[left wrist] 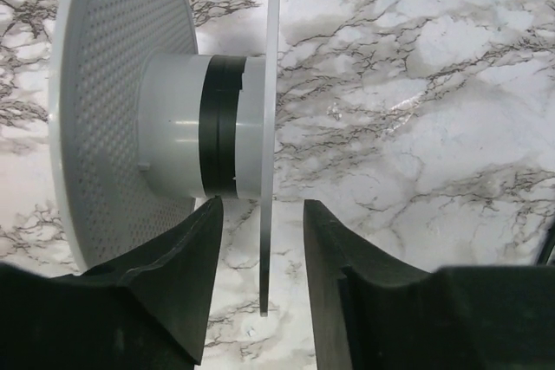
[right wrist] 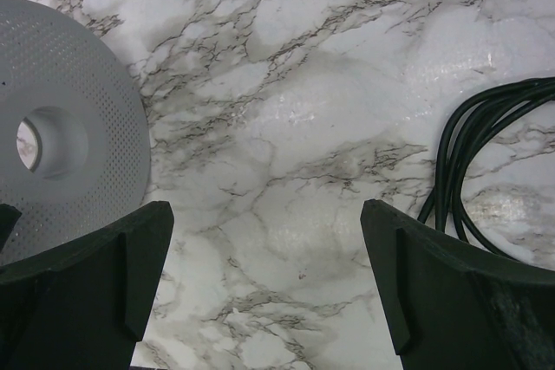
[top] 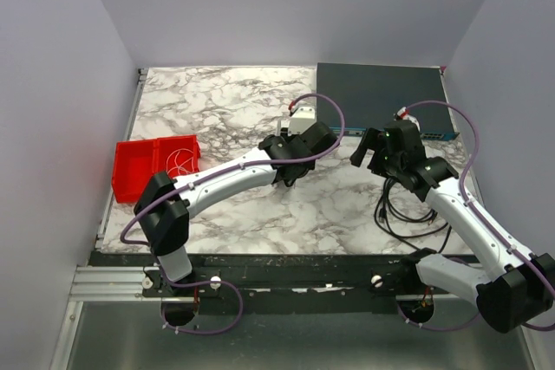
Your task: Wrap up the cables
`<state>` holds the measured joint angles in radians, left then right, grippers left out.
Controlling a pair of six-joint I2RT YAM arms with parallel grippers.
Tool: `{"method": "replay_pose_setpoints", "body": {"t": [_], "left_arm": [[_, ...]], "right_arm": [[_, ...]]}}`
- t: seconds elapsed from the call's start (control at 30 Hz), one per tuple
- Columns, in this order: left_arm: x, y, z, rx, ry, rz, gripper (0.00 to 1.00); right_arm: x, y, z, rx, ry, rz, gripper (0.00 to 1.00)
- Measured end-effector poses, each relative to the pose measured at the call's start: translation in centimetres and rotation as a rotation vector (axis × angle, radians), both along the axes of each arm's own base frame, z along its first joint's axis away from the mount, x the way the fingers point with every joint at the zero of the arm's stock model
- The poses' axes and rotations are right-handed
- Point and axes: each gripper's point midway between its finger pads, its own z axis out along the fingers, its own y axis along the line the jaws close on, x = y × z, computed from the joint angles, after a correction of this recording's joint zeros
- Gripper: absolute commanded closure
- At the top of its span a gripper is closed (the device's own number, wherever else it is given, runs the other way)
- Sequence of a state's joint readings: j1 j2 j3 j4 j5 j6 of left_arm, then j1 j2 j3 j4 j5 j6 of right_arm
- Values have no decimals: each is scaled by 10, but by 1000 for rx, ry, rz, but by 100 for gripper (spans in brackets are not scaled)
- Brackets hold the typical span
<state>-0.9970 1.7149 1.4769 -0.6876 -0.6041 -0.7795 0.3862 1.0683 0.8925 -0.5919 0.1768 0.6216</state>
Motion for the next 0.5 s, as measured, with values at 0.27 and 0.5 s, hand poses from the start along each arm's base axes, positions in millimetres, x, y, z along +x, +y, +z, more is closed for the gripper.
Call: {"method": "replay_pose_setpoints", "body": {"t": [0.27, 0.5], "left_arm": [[0, 5, 29, -22, -43, -9, 28], [-3, 16, 85, -84, -119, -20, 26]], "right_arm": [[0, 2, 0, 12, 2, 4, 0], [3, 4, -3, 17, -1, 7, 0]]}}
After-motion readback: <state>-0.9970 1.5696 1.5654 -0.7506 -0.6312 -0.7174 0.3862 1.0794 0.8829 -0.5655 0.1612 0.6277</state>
